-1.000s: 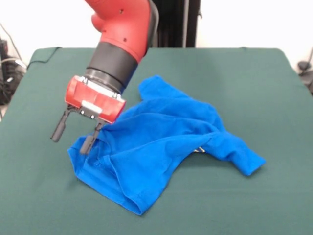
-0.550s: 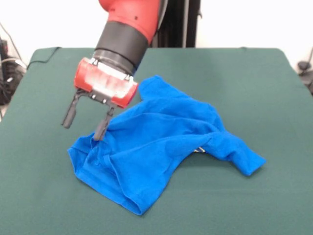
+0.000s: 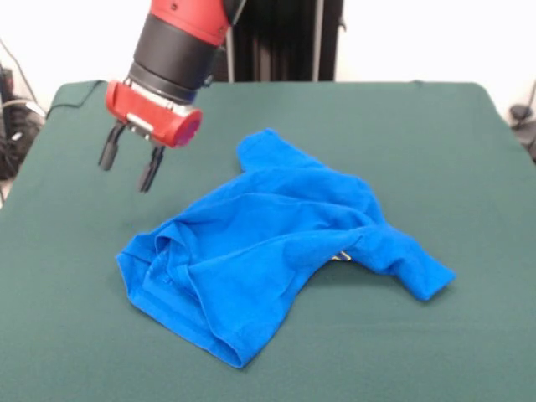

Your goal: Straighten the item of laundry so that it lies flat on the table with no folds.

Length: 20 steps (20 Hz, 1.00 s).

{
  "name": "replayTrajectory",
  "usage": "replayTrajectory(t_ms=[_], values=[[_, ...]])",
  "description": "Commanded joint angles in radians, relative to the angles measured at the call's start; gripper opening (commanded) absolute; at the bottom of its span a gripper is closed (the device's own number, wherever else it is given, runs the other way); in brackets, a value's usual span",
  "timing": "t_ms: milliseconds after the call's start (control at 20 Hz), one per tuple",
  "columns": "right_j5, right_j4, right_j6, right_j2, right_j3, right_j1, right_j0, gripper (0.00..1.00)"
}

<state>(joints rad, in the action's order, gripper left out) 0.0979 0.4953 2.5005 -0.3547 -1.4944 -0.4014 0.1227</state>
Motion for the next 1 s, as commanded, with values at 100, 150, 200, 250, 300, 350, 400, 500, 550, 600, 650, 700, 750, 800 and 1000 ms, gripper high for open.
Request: replayTrajectory(t_ms=[100, 150, 200, 250, 300, 350, 400, 500, 550, 600, 650, 700, 750, 800, 1000], values=[[0.176, -0.102, 0.036, 0.264, -0.172, -0.08, -0.063, 1.0], [0.183, -0.112, 0.054, 0.255, -0.174, -0.078, -0.071, 1.0], [0.204, -0.135, 0.086, 0.242, -0.178, -0.074, -0.086, 1.0], [0.206, -0.141, 0.104, 0.226, -0.177, -0.071, -0.102, 1.0], [0.211, -0.156, 0.133, 0.199, -0.176, -0.067, -0.132, 1.0], [0.215, -0.167, 0.141, 0.19, -0.178, -0.067, -0.142, 1.0], [0.227, -0.185, 0.158, 0.172, -0.179, -0.07, -0.164, 1.0], [0.229, -0.211, 0.179, 0.145, -0.194, -0.076, -0.201, 1.0], [0.234, -0.223, 0.18, 0.138, -0.196, -0.077, -0.21, 1.0], [0.242, -0.241, 0.186, 0.135, -0.199, -0.079, -0.22, 1.0], [0.235, -0.252, 0.193, 0.127, -0.209, -0.077, -0.233, 1.0], [0.24, -0.271, 0.2, 0.124, -0.215, -0.074, -0.242, 1.0], [0.241, -0.29, 0.212, 0.118, -0.226, -0.073, -0.257, 1.0], [0.242, -0.309, 0.224, 0.112, -0.238, -0.073, -0.273, 1.0], [0.266, -0.37, 0.234, 0.101, -0.279, -0.086, -0.308, 1.0]])
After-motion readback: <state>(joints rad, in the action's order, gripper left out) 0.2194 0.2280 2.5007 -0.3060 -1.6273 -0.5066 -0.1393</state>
